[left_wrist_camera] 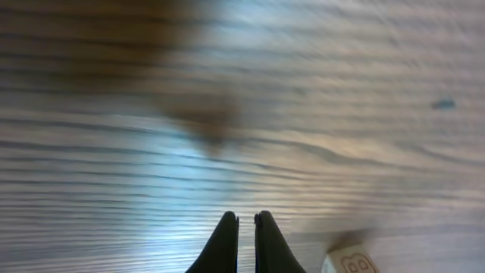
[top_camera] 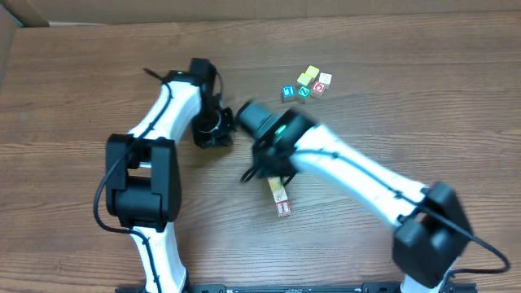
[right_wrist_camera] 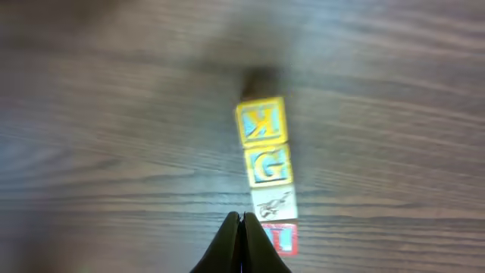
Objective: Flip 4 blocks
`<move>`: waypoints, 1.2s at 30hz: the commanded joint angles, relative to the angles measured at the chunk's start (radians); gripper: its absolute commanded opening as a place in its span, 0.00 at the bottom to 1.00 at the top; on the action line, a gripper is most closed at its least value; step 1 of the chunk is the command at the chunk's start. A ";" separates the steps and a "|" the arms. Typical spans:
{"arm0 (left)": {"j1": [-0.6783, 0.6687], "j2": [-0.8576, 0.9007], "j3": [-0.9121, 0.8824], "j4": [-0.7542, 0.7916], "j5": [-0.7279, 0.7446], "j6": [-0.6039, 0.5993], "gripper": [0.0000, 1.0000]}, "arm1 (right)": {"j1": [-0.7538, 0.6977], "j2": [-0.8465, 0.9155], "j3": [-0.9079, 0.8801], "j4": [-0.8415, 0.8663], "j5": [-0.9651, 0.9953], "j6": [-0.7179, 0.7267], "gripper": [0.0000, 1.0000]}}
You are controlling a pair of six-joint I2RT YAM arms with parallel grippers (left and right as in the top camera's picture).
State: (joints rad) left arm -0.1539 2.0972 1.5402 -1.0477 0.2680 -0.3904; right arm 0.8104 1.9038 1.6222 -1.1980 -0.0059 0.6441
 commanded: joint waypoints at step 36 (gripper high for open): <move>0.214 0.010 0.269 -0.255 -0.141 -0.070 0.08 | 0.130 0.150 0.251 0.120 0.088 -0.064 0.04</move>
State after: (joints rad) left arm 0.0479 2.1006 1.7943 -1.2839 0.1287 -0.4461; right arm 0.8883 1.9339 1.8137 -1.0569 -0.0536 0.5705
